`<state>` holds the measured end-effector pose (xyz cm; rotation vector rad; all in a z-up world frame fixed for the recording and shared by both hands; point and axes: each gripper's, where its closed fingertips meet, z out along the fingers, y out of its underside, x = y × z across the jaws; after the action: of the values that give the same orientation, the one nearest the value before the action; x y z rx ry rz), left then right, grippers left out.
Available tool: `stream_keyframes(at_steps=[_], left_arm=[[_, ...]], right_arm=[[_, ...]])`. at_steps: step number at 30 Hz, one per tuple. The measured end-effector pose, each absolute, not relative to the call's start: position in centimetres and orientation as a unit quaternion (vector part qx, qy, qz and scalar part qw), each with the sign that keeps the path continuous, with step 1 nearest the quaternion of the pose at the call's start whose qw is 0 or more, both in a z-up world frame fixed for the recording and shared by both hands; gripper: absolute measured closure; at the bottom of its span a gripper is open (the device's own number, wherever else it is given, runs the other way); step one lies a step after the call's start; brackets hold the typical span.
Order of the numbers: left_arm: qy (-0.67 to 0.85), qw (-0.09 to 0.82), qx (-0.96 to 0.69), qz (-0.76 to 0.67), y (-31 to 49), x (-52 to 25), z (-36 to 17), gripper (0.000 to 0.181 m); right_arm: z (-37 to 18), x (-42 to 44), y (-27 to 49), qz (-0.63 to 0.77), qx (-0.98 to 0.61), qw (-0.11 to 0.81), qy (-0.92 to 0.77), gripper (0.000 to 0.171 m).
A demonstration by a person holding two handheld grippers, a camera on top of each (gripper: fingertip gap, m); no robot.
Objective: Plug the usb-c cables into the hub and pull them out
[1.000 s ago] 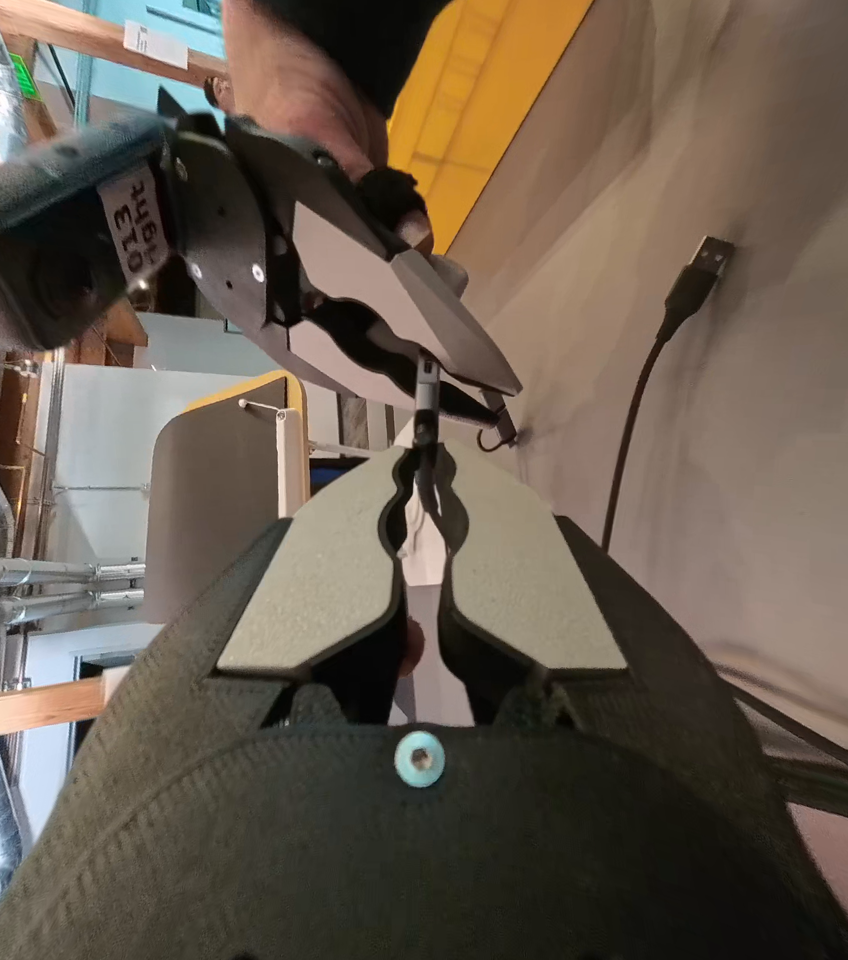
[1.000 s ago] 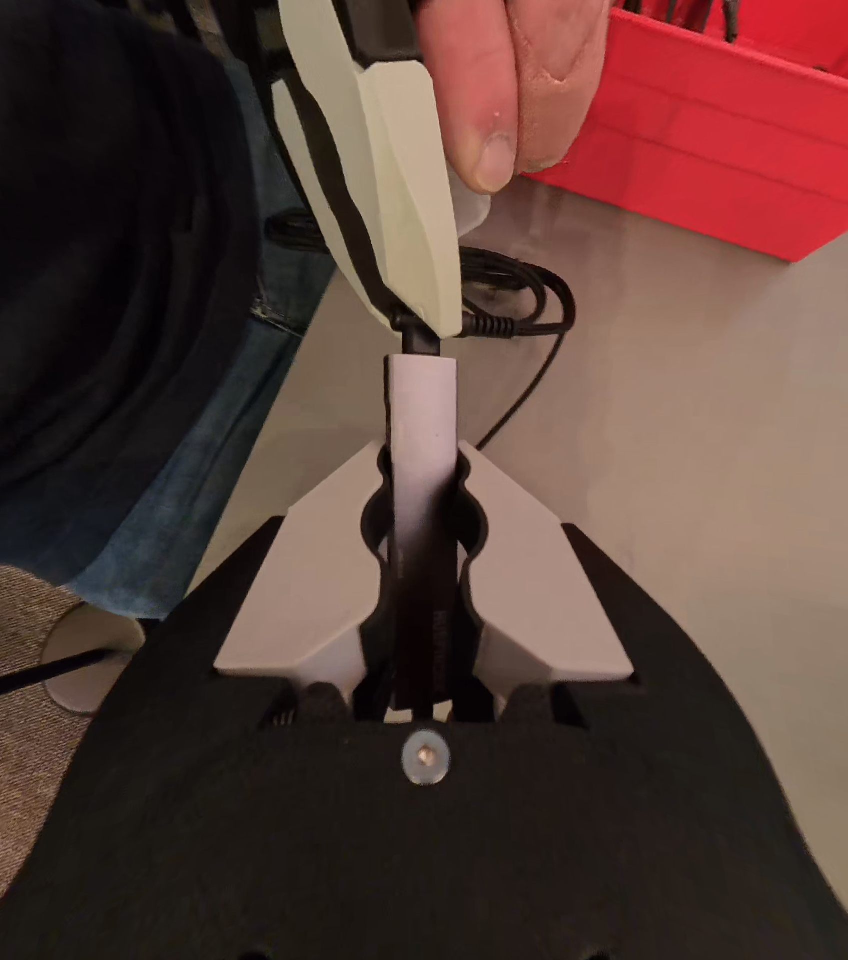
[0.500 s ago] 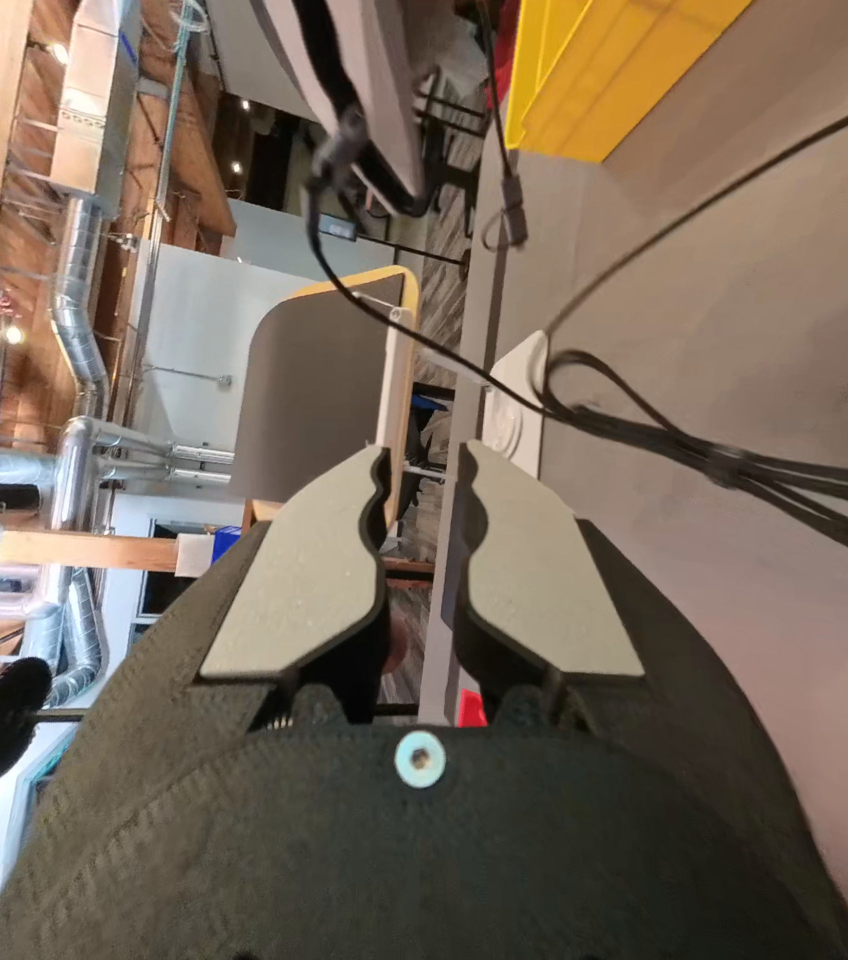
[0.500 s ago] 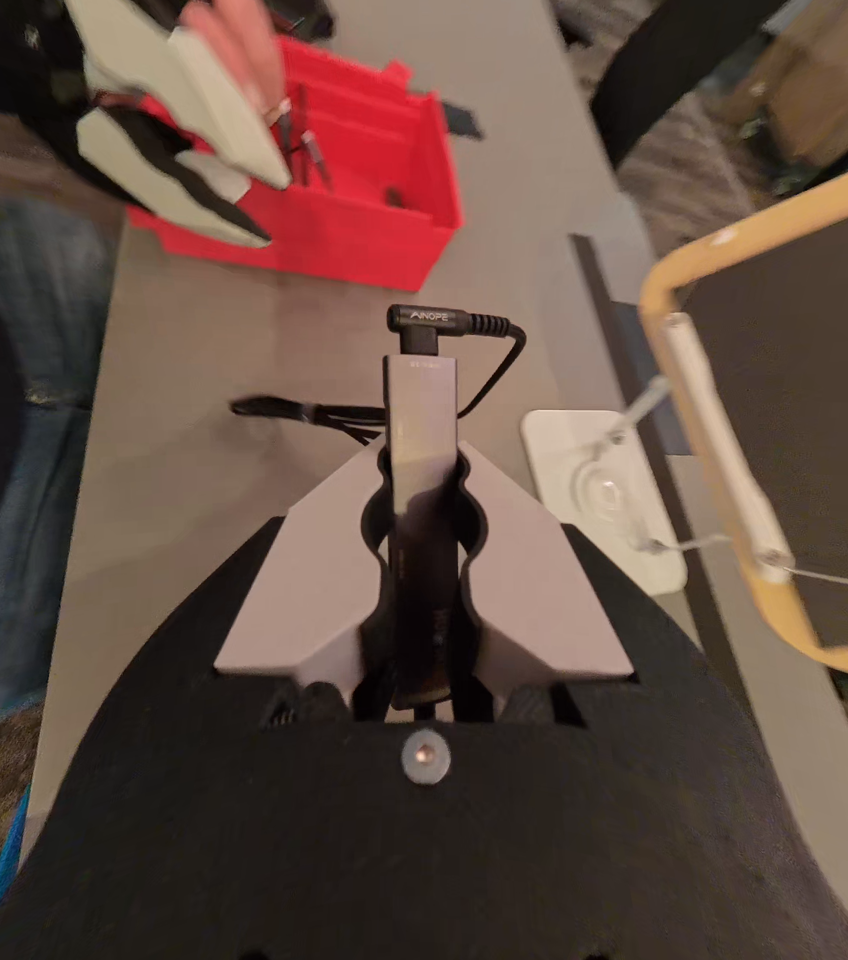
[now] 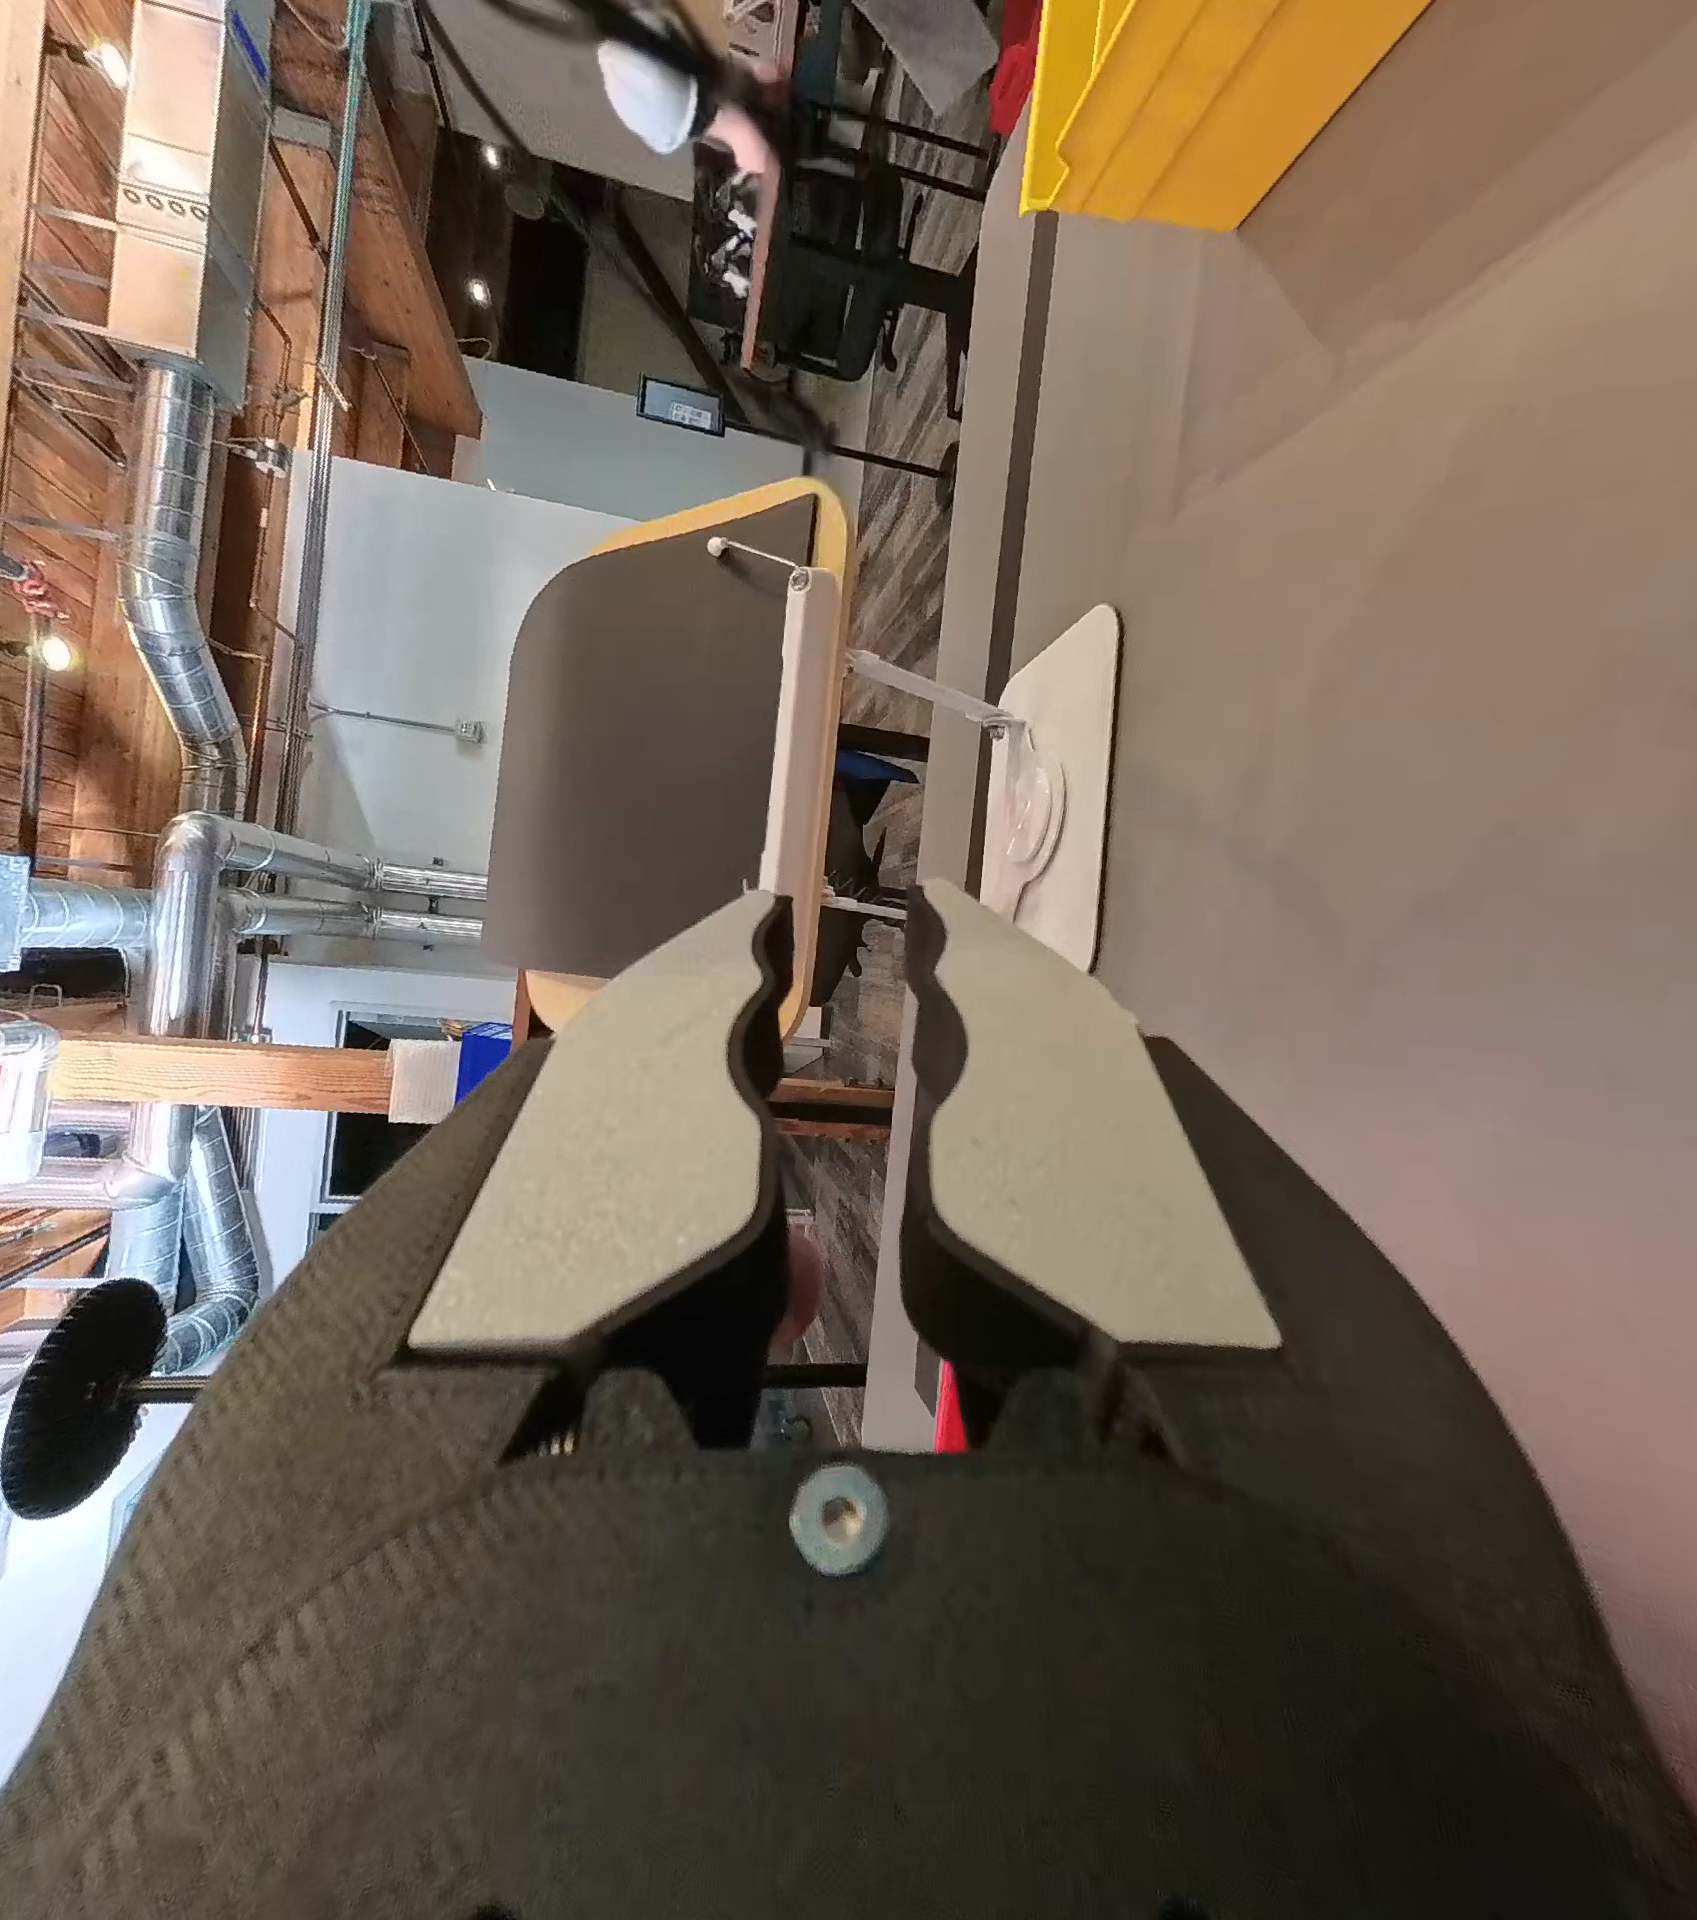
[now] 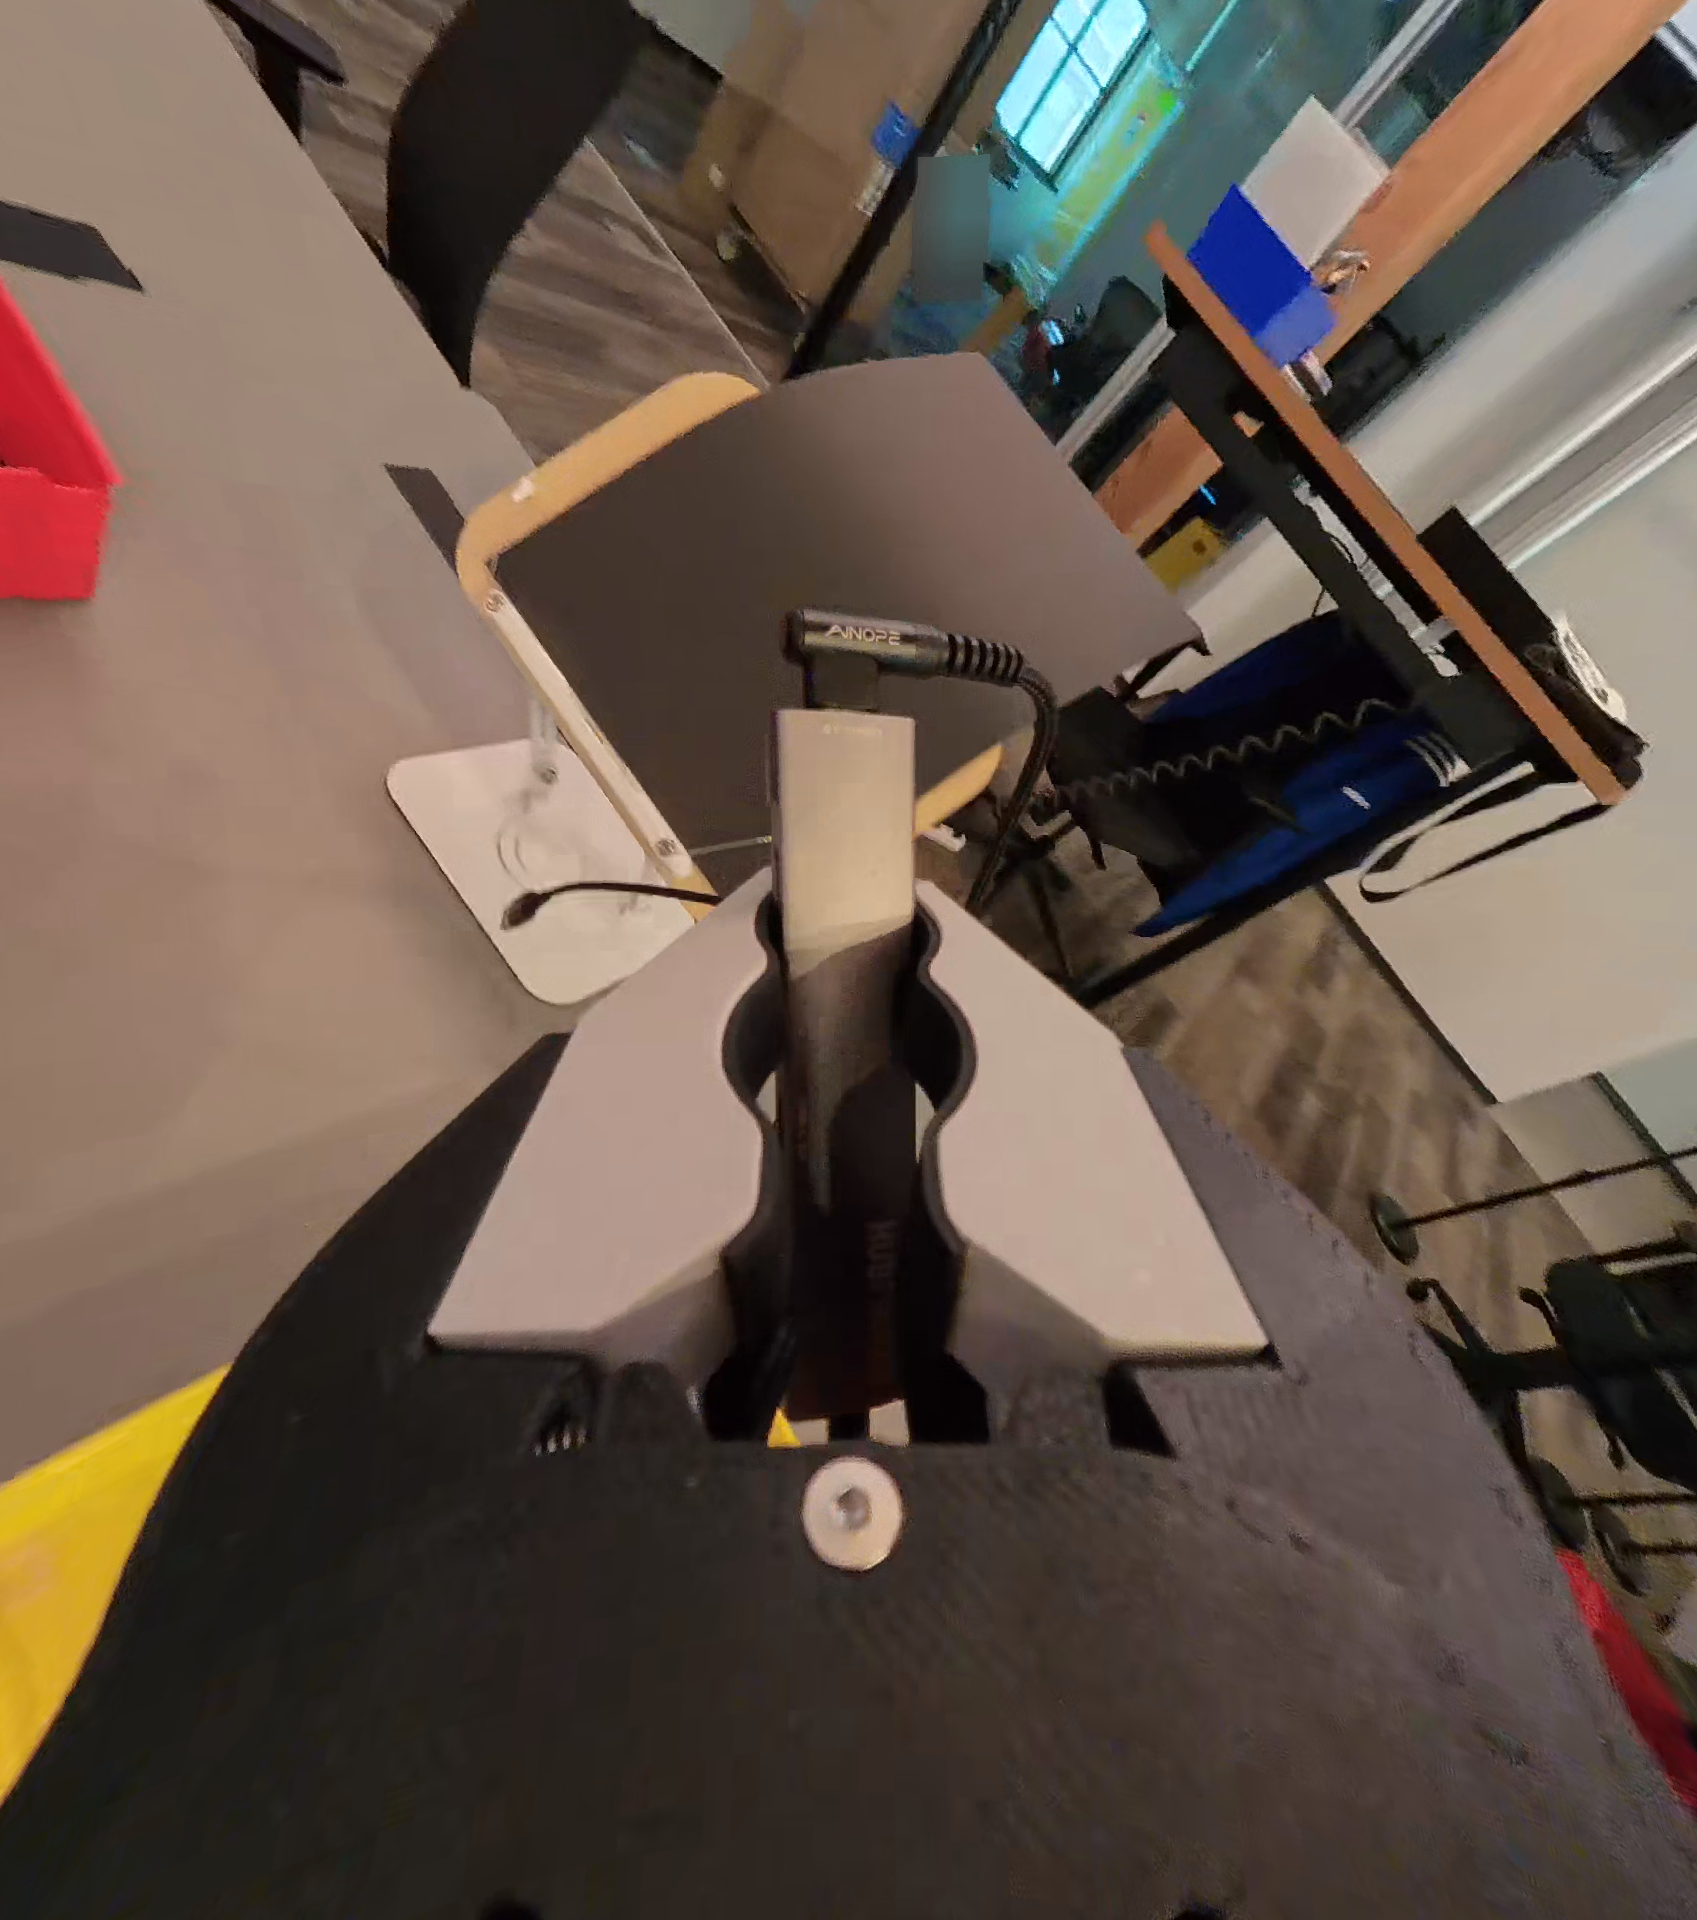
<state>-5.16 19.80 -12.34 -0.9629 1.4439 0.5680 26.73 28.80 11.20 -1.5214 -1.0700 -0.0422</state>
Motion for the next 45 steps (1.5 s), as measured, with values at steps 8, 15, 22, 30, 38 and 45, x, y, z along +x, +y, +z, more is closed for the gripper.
stream_keyframes(at_steps=[8, 15, 22, 30, 38, 45], left_arm=[[0.633, 0.602, -0.42, 0.246, 19.9, -4.9, -13.1, 0.161], [0.638, 0.597, -0.42, 0.245, 19.7, -4.8, -13.5, 0.161], [0.644, 0.59, -0.421, 0.245, 19.6, -4.6, -14.0, 0.161], [0.651, 0.58, -0.425, 0.243, 19.8, -4.7, -14.8, 0.161], [0.663, 0.564, -0.43, 0.238, 19.8, -4.6, -16.0, 0.16], [0.666, 0.553, -0.438, 0.241, 19.7, -5.1, -15.8, 0.159]], right_arm=[[10.3, 31.3, 29.0, -0.046, -0.722, 0.536, -0.434, 0.156], [1.8, 33.8, 31.7, -0.018, -0.787, 0.485, -0.382, 0.156], [-7.8, 34.3, 35.0, 0.059, -0.838, 0.442, -0.315, 0.157], [-15.0, 35.8, 37.5, 0.185, -0.834, 0.49, -0.177, 0.157], [-25.1, 34.1, 35.5, 0.13, -0.89, 0.354, -0.256, 0.155], [-29.8, 34.3, 32.9, -0.032, -0.892, 0.165, -0.421, 0.13]])
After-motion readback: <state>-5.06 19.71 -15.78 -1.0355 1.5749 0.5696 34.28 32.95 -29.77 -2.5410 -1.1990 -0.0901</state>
